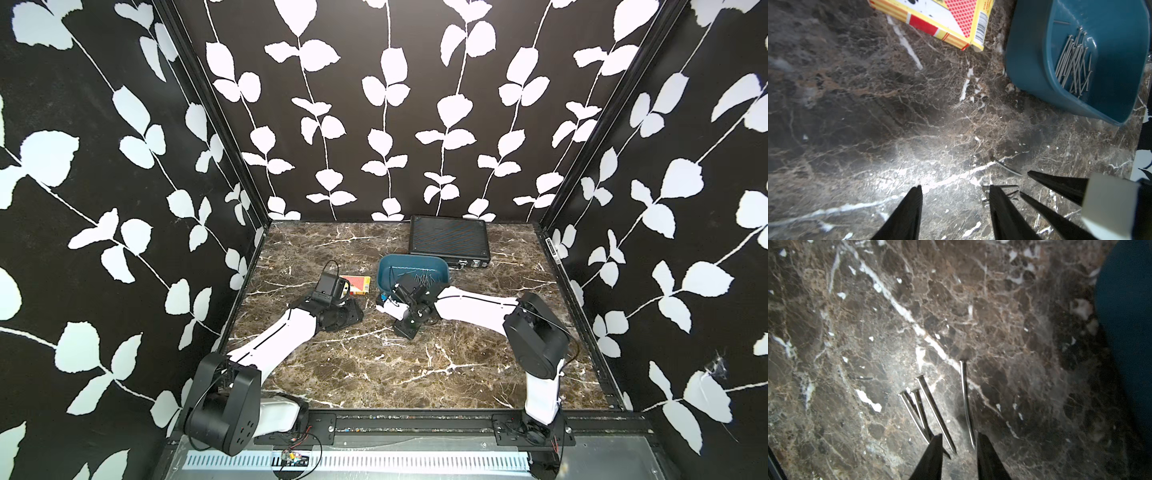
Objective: Put the nails on the desktop into the storage box
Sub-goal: Pick up the nail from the center of the board.
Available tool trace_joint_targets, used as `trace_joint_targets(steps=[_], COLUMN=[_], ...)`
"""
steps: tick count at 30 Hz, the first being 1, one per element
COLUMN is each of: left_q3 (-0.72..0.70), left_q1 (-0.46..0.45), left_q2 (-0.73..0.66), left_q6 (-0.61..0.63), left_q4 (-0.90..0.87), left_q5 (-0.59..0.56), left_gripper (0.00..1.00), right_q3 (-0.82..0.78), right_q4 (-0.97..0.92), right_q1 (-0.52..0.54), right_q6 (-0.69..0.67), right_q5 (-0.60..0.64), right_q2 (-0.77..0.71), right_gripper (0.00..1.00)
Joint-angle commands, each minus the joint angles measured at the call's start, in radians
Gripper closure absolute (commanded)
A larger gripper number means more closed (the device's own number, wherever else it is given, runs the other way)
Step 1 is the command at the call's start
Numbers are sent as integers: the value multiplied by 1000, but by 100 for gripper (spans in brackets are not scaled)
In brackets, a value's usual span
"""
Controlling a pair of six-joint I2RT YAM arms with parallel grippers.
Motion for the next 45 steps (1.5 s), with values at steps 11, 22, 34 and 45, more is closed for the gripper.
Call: trace_joint_targets(steps=[11, 22, 34, 45], left_q3=[-7, -28, -12, -11], left_q1=[-1, 1, 2, 1], left_q2=[-36, -65, -61, -59], left_q6=[10, 13, 18, 2], left_q4=[-68, -94, -99, -36], left_q5=[-18, -13, -7, -2], left_gripper=[46, 46, 46, 46], right_q3=[84, 85, 55, 13], right_q4=[-5, -16, -24, -5], right_q1=[36, 67, 69, -64], right_q6=[-44, -70, -84, 58], right_q5=[115, 161, 250, 80], right_q2=[81, 147, 151, -124], right_gripper=[66, 66, 100, 100])
